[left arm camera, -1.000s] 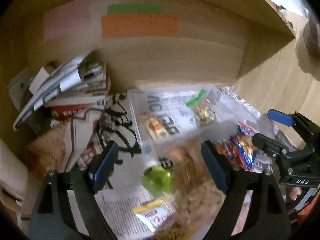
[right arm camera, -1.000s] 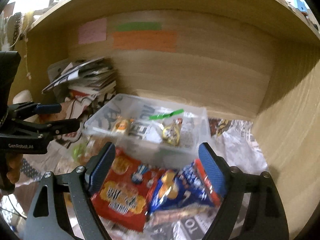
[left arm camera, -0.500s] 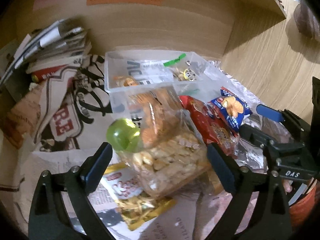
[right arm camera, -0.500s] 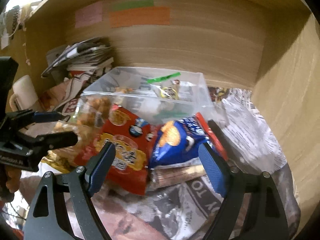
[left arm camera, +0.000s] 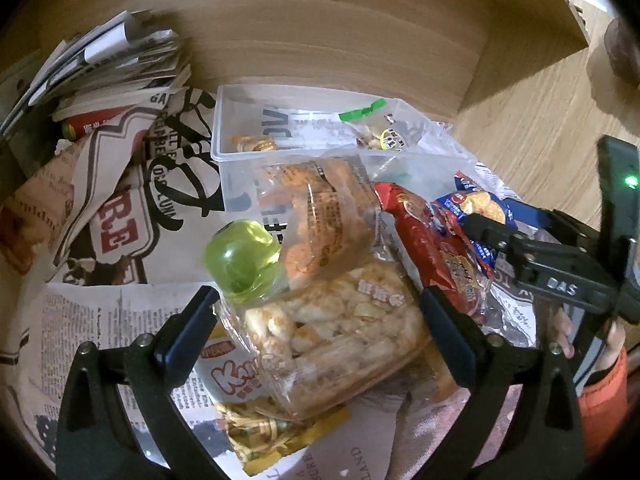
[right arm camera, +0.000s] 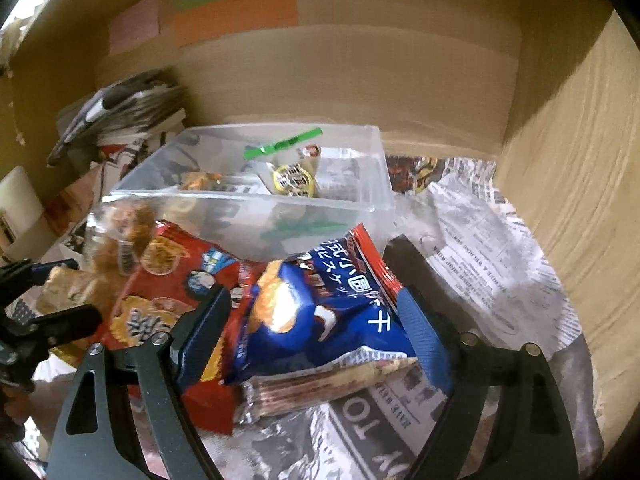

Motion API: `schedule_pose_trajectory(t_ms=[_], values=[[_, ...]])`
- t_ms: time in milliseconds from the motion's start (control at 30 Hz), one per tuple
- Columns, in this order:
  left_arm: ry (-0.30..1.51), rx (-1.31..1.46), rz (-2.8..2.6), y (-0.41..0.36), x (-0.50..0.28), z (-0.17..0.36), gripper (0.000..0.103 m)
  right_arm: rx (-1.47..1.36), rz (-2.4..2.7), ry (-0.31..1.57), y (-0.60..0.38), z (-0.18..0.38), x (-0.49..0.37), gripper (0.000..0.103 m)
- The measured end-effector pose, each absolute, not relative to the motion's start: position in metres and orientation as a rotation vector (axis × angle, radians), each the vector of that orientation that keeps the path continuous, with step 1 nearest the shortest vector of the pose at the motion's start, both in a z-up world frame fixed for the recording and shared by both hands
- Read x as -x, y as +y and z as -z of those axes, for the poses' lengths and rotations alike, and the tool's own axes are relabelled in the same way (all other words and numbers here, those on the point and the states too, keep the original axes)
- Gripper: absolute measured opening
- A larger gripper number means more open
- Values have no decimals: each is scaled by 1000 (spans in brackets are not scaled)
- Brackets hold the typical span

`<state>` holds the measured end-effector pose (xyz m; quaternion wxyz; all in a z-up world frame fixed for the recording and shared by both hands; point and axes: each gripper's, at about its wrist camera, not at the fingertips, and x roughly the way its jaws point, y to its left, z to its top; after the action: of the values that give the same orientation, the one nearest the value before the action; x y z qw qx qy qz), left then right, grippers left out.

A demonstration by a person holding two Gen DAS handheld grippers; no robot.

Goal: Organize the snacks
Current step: 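Grasp the peanut bag with left tool while right tool grasps the blue chip bag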

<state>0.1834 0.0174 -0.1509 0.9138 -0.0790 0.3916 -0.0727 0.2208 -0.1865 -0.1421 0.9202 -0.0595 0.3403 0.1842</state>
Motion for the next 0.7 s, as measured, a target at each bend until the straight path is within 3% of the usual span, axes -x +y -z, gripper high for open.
schedule_pose_trajectory(t_ms=[267,333,700], values=[[795,180,197,15,-182,152,85,151,-369,687,-185,146,-227,82],[791,179,205,14,-180,152,82,157,-379,683,-186,147,-224,71],[753,133,182,7,-169,138,78,159,-407,649,-191,137,-211,46]])
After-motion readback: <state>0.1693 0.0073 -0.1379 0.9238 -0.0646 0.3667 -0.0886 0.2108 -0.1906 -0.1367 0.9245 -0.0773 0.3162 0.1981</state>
